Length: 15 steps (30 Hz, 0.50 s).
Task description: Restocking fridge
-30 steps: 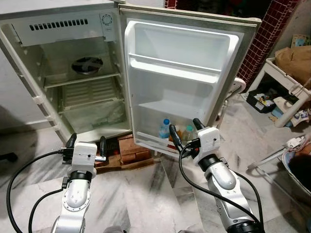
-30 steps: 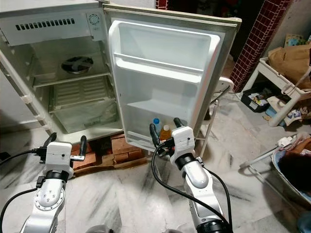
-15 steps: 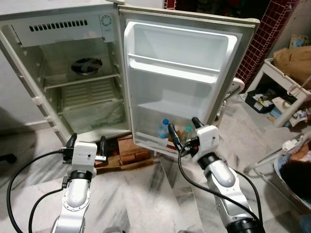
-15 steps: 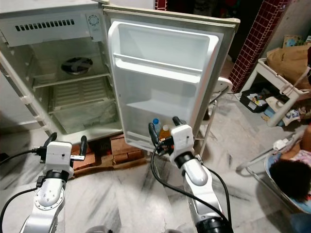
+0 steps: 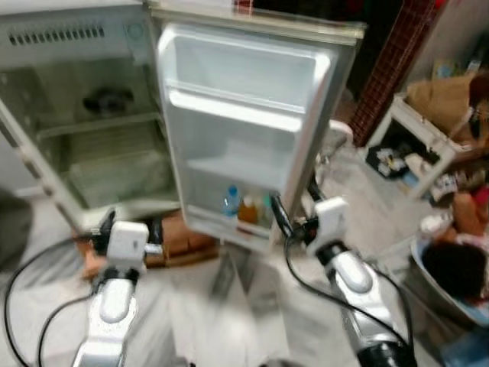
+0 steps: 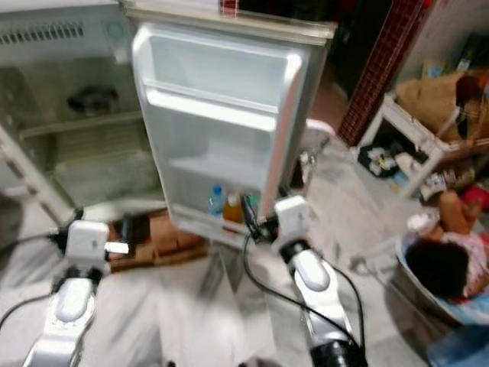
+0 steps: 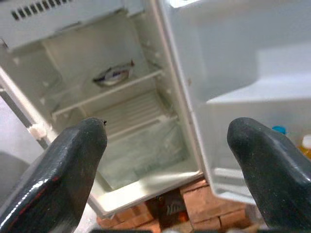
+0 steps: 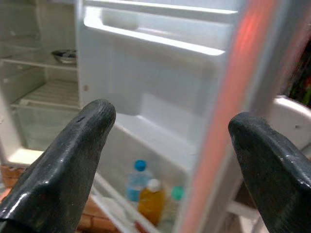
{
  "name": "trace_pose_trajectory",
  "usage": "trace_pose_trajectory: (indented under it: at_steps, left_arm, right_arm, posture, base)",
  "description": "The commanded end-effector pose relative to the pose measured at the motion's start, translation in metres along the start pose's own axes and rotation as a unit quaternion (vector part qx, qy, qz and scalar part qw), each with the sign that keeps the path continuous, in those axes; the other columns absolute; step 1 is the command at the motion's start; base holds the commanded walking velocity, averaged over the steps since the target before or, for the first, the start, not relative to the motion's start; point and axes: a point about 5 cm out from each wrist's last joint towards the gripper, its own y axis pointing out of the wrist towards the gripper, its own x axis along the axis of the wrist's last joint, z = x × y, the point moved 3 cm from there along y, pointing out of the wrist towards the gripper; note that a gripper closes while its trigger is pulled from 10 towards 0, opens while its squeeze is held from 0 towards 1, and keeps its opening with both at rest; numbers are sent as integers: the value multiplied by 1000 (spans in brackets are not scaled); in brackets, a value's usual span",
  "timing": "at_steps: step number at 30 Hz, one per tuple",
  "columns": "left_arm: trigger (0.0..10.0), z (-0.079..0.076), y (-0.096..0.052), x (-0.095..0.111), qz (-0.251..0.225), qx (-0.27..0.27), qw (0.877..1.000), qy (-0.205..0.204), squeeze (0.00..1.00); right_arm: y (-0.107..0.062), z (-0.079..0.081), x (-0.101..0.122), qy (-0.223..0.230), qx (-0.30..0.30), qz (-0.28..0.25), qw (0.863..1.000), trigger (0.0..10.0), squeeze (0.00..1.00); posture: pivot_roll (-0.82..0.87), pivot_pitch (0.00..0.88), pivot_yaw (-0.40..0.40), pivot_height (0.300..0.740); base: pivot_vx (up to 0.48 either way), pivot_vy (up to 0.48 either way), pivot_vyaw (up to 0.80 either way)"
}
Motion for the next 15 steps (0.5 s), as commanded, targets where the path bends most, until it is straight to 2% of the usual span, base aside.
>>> trace_pose_trajectory:
  at_steps: [1,3,6,8,11,15]
  left_arm:
    - [10000,-6,-1,1,3,-4,1000,-5,0]
    - [10000,-3,-4,1,6,1,1000,-2,0]
    - [10000,-1,-7,-2,10,5,1000,1,0]
    - [10000,2,-12,-7,18,12,1000,2,0]
    - [10000,6,-15,-12,30,25,999,-20,0]
    - [10000,1,-17,-11,31,18,999,-24,0]
  right_arm:
    - [-4,-9,-3,-10,-8,7,1000,10000,0]
    - [-4,-10,-2,-22,-5,3,1000,10000,0]
    - [-4,-13,-1,-33,-9,1,999,10000,0]
    - [-3,-14,2,-43,-6,-1,999,10000,0]
    - [-2,-14,2,-39,-8,-2,999,10000,0]
    - [-3,-13,1,-36,-9,-2,999,10000,0]
  posture:
    - [35,16,-7,740]
    - [39,22,-7,740]
    - [35,25,-9,740]
    - [28,40,-17,740]
    - [29,41,-19,740]
    - [28,38,-19,740]
  base:
    - [0,0,0]
    - [0,0,0]
    - [0,0,431]
    - [0,0,794]
    - [0,0,794]
    - [0,0,786]
